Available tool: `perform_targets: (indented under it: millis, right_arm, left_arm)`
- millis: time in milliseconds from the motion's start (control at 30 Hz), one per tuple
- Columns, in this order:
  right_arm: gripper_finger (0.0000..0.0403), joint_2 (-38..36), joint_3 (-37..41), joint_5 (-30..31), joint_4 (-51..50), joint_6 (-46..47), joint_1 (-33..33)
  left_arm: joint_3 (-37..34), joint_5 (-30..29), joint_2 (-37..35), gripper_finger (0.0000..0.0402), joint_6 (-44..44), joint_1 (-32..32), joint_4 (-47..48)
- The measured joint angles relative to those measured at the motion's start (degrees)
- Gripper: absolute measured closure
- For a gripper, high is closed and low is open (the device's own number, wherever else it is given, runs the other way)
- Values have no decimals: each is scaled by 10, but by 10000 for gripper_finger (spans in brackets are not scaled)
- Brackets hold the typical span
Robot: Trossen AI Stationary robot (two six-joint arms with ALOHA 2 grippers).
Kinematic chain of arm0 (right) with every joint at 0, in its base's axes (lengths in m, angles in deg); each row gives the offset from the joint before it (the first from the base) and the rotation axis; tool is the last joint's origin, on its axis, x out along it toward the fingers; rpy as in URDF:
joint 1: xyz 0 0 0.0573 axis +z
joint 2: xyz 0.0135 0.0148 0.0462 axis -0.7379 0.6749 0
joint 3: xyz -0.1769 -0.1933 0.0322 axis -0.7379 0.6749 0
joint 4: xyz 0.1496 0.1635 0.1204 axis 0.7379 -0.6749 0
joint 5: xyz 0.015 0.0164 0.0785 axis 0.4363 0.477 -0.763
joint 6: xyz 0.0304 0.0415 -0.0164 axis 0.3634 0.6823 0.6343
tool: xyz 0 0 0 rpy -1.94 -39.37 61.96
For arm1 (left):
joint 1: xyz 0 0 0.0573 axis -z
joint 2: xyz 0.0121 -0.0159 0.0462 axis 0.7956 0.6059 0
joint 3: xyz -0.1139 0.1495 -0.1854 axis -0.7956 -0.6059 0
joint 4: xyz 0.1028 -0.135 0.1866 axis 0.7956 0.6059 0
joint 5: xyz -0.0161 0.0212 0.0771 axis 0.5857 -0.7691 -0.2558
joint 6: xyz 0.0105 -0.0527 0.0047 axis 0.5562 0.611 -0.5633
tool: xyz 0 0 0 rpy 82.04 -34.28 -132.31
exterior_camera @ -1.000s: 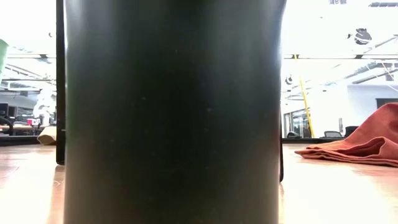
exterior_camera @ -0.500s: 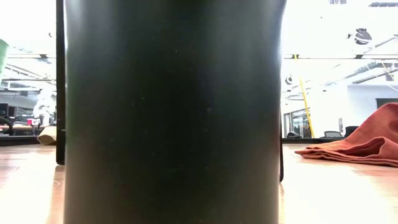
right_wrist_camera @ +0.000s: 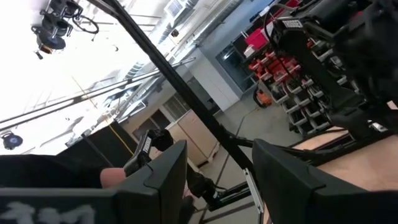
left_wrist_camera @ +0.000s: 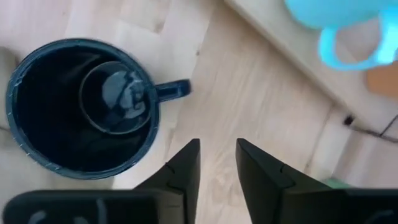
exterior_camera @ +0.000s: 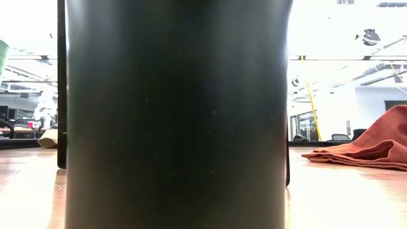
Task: Stack small to large cups/mugs on shelf
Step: Put the dark blue mug on the shelf
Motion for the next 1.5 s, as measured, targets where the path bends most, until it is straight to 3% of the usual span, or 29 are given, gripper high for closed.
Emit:
perform_targets:
  millis: [167,533,633,767,933,1067,1267,1333,1400,1500]
  right_arm:
    - [231,0,0,0,0,-14,0]
    - [231,0,0,-14,0,-38,0]
    - [232,0,0,-14,0,-41,0]
    - [232,0,0,-14,0,-46,0]
    - [232,0,0,-14,0,-52,0]
    - [232,0,0,-14,0,-55,0]
    - [232,0,0,-14,0,-56,0]
    - [232,0,0,-14,0,-55,0]
    - [232,0,0,-13,0,-54,0]
    - [232,0,0,-13,0,-50,0]
  left_arm:
    - [5,-14,0,272,123,2,-1]
    - [3,9,0,268,204,-8,29]
    - [-4,19,0,268,198,-8,18]
    - [-8,107,0,268,120,-6,25]
    - [-8,119,0,268,109,-5,24]
    - [-8,88,0,268,52,-6,26]
    - [-5,-83,0,268,-113,4,26]
    - [-5,-126,0,268,-117,5,22]
    - [-5,-133,0,268,-109,0,15]
    - [-5,-96,0,268,-109,-4,14]
